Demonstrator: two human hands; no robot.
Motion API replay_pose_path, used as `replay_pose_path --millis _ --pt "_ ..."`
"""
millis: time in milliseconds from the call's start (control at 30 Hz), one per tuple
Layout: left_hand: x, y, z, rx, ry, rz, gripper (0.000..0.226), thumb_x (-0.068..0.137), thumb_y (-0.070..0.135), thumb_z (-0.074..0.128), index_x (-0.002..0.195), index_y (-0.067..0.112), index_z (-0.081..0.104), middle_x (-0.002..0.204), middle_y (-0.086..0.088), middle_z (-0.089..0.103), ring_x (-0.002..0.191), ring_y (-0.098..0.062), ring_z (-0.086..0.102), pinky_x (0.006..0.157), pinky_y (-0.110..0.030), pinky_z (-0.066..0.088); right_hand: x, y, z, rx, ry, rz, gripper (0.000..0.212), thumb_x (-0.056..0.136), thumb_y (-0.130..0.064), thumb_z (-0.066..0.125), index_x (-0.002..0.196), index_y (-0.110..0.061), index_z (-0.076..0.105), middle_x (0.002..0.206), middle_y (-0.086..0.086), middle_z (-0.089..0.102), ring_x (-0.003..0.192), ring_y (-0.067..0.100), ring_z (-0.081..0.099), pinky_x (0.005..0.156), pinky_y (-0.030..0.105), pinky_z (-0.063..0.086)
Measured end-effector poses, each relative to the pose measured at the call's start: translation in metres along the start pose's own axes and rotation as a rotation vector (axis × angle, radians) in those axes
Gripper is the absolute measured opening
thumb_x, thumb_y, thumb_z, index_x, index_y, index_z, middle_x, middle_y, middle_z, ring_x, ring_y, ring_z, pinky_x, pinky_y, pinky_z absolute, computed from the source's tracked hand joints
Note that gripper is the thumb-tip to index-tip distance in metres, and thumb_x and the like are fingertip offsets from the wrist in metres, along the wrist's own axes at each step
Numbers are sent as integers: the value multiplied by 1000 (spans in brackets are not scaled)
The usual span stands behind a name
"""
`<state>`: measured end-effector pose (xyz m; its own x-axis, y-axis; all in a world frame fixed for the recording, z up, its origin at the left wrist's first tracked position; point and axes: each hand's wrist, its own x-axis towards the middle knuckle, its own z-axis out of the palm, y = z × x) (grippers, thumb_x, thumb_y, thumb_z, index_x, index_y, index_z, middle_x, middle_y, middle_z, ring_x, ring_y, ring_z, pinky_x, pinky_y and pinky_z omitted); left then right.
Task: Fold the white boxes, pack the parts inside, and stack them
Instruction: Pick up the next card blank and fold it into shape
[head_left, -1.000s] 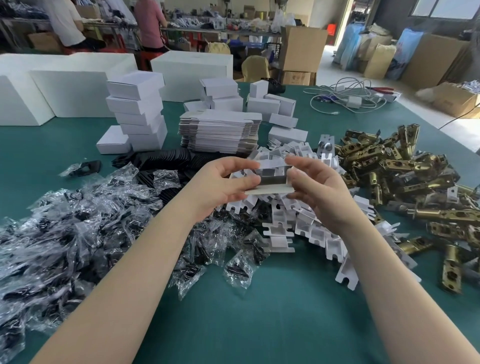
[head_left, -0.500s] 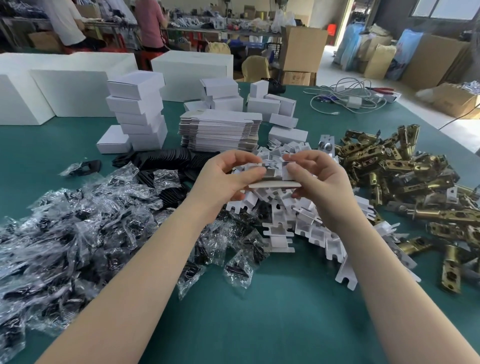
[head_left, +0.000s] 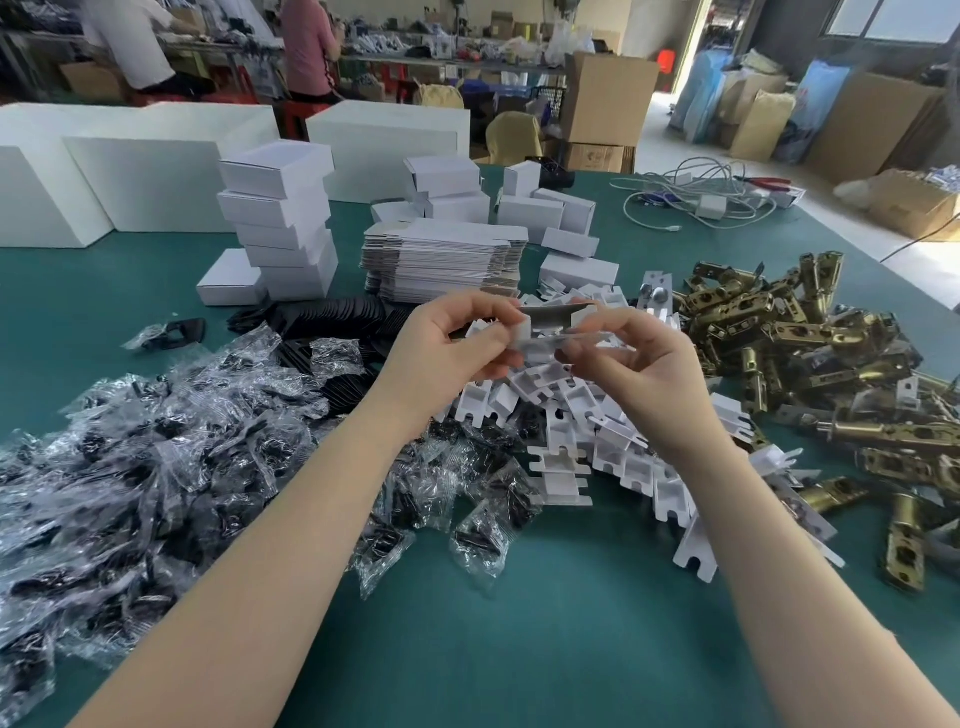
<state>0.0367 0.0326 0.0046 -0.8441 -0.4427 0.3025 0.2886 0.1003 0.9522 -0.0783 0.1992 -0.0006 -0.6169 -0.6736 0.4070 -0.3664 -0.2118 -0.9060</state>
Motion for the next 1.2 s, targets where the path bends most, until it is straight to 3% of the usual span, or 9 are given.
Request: replay_pose_path --millis 200,300,400,533,633,733,900,1000,1200 --pt "-4 3 3 162 -106 124 22 87 25 62 104 35 72 103 13 73 84 -12 72 71 -21 57 0 -4 2 -34 51 -62 12 86 -32 62 92 -24 69 83 -14 74 75 7 72 69 20 57" --pt "-6 5 8 291 -121 209 20 84 37 69 99 49 68 108 35 59 100 -6 67 77 -19 57 0 -5 6 -27 107 -76 12 86 -33 59 88 -24 68 79 -17 74 70 5 71 63 16 55" --pt "-7 2 13 392 -17 307 17 91 21 70 99 36 67 105 28 56 86 8 65 69 -11 54 0 -7 12 -58 147 -91 9 86 -35 60 83 -37 69 79 -15 73 69 12 72 60 24 58" --pt "-7 1 17 319 44 210 25 95 23 65 112 40 58 107 16 64 79 -13 73 68 -33 62 -1 -3 18 -80 194 -90 13 92 -35 61 98 -46 58 87 -2 69 71 33 70 59 47 57" --pt "-6 1 17 289 51 57 29 96 24 63 124 30 59 115 7 65 98 -21 71 79 -37 61 0 2 18 -94 221 -53 25 95 -31 63 111 -46 52 104 1 66 80 21 72 65 32 60" --pt "-5 2 20 270 53 18 17 98 15 58 110 19 69 109 3 70 90 -19 73 84 -44 60 1 5 18 -48 241 -12 9 94 -25 66 98 -32 63 90 -12 73 74 15 72 62 23 57" --pt "-8 2 25 271 42 94 21 96 20 64 113 31 70 129 18 57 88 -3 68 76 -12 52 2 7 22 1 268 -12 3 93 -24 67 91 -26 65 81 -13 73 69 11 71 61 27 59" --pt "-6 -3 26 301 56 81 36 96 21 62 132 16 62 140 7 56 111 -18 63 81 -11 51 2 6 25 6 272 -14 6 96 -24 63 89 -25 64 79 -14 71 71 8 69 64 30 60" --pt "-7 -3 28 276 97 95 32 98 22 60 129 13 64 138 10 56 116 -4 54 83 -6 48 2 5 26 -52 328 -55 12 96 -20 63 86 -26 67 83 -11 68 72 1 64 61 27 57"
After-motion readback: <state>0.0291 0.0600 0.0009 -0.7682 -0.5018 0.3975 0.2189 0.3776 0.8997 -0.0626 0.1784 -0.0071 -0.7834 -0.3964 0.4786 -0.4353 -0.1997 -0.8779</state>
